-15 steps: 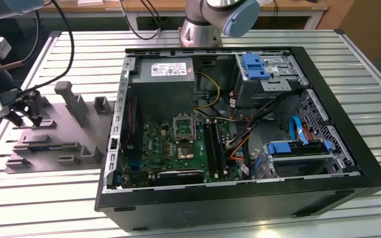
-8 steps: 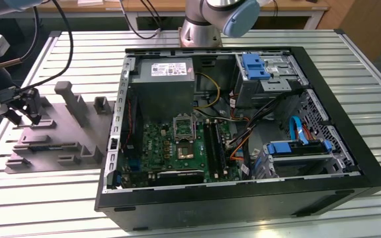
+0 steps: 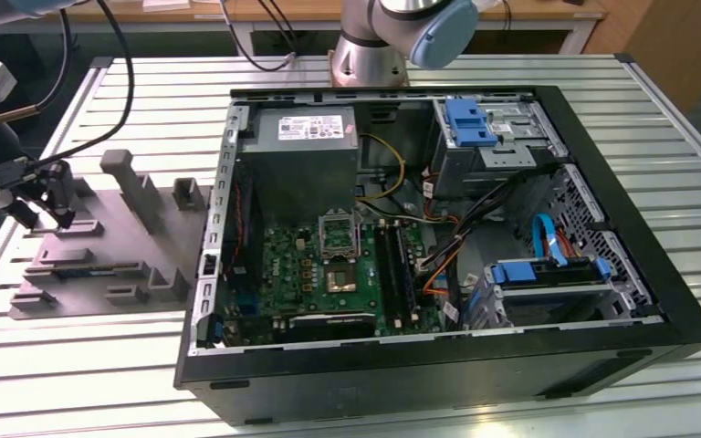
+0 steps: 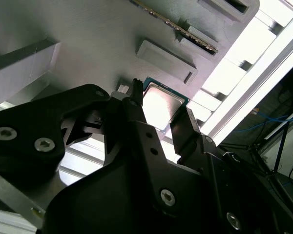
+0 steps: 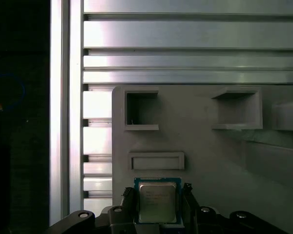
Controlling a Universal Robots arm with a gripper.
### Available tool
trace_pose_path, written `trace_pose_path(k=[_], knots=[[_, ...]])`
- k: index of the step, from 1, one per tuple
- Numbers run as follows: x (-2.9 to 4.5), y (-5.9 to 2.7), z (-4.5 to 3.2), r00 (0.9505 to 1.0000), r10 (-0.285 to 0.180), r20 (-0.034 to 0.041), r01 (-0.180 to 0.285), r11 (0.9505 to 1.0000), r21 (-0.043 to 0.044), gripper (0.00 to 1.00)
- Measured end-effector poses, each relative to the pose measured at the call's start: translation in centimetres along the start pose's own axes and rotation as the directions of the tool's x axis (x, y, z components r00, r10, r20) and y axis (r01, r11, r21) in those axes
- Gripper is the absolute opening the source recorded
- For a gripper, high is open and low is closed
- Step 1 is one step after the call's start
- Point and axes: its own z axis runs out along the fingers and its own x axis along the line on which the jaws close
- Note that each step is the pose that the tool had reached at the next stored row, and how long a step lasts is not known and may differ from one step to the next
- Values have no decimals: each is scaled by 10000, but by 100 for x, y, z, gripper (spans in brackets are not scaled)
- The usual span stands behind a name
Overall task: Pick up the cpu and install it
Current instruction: 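Pick up the cpu and move it towards the insertion slot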
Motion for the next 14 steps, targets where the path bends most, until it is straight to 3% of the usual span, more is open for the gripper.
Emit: trace_pose_path(k=[14], knots=[[-1,2,-45,10000,0,-1,0,10000,3,47]])
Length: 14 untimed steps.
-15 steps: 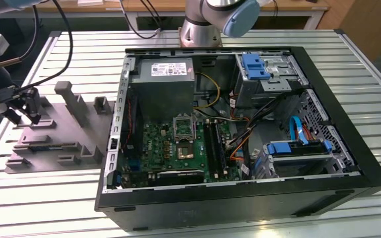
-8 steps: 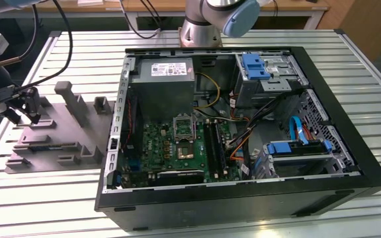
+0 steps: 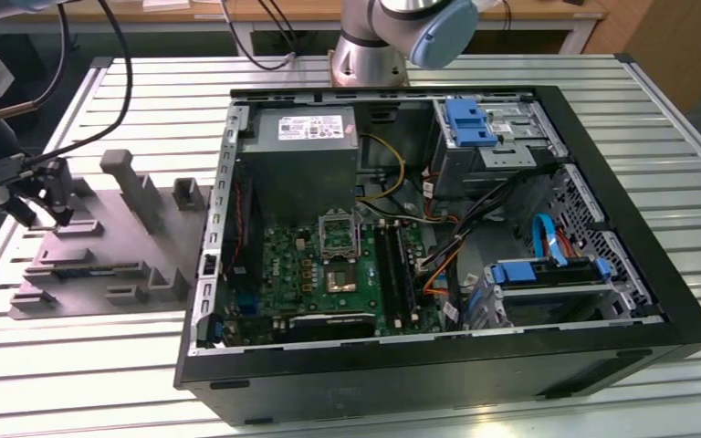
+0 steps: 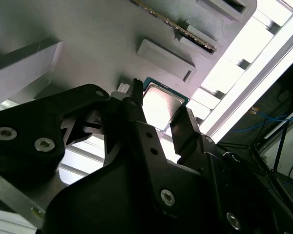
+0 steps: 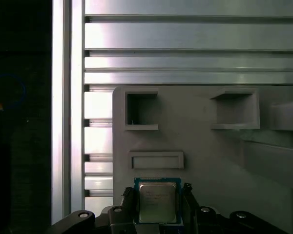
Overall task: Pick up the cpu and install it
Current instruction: 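Pick up the cpu and move it towards the insertion slot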
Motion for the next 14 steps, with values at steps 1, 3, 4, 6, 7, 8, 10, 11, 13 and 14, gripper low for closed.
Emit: trace_pose_path(k=[1,3,4,6,7,8,10,11,13,14], knots=[[0,0,-5,10000,0,1,0,10000,-1,47],[0,0,-13,10000,0,2,0,10000,-1,47],[0,1,-16,10000,0,1,0,10000,-1,47],[-1,1,-22,10000,0,1,0,10000,-1,47],[-1,1,-23,10000,0,2,0,10000,-2,47],[-1,1,-25,10000,0,1,0,10000,-1,47],[-1,1,-29,10000,0,0,0,10000,0,47],[-1,1,-31,10000,0,0,0,10000,0,47],[-1,1,-35,10000,0,0,0,10000,0,47],[-1,1,-37,10000,0,0,0,10000,0,47]])
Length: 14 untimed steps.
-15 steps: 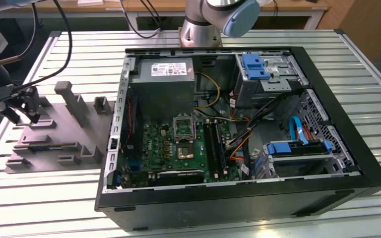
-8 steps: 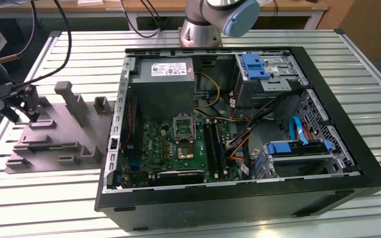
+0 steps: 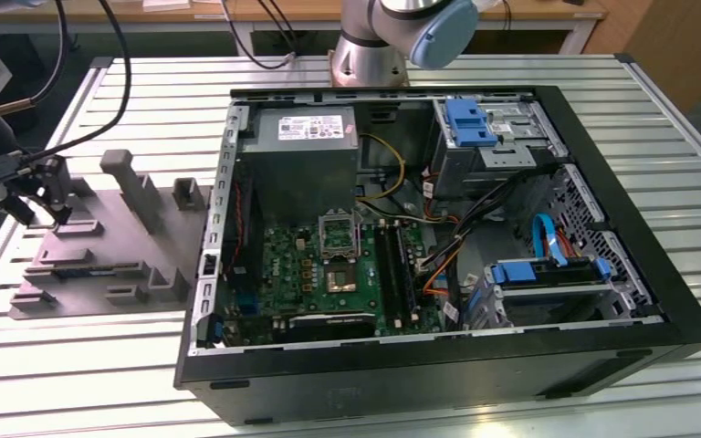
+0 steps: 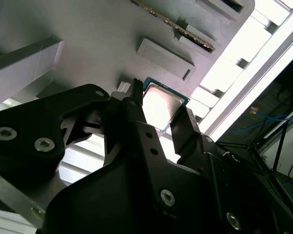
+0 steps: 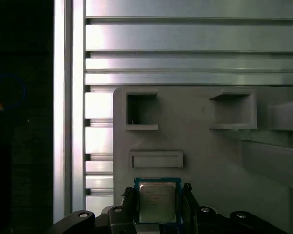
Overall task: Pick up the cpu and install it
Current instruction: 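Pick up the cpu and move it towards the insertion slot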
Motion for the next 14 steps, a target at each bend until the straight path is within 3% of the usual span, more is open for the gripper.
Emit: trace_pose_path(k=[14], knots=[[-1,1,-49,10000,0,0,0,10000,0,47]])
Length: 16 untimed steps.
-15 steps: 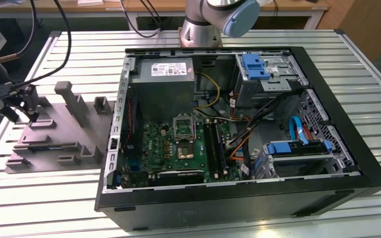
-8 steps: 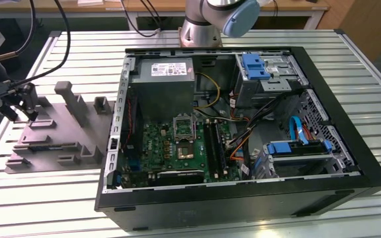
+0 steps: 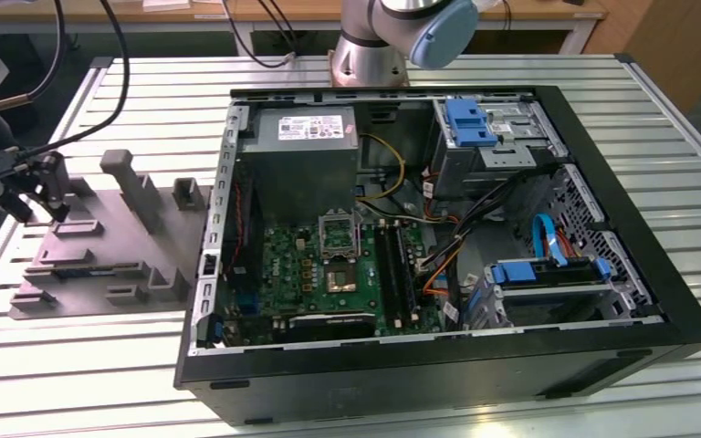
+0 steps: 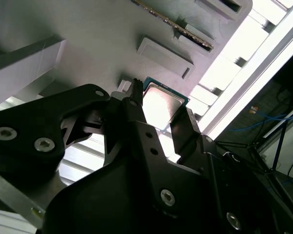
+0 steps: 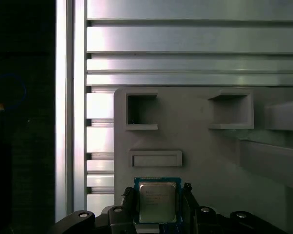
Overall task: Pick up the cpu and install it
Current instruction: 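Pick up the cpu and move it towards the insertion slot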
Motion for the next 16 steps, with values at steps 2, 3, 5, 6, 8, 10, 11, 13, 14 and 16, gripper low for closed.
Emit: trace_pose_path(k=[2,3,5,6,8,10,11,13,14,16], knots=[[0,0,-6,10000,0,0,0,10000,-1,47],[0,0,-7,10000,0,0,0,10000,-1,47],[0,0,-7,10000,0,0,0,10000,-1,47],[0,0,-8,10000,0,0,0,10000,-1,47],[0,1,-19,10000,0,-1,0,10000,0,47],[0,1,-22,10000,0,-1,0,10000,0,47],[0,1,-24,10000,0,-1,0,10000,0,47],[0,1,-26,10000,0,0,0,10000,-1,47],[-1,1,-28,10000,0,0,0,10000,-1,47],[-1,1,-32,10000,0,0,0,10000,0,47]])
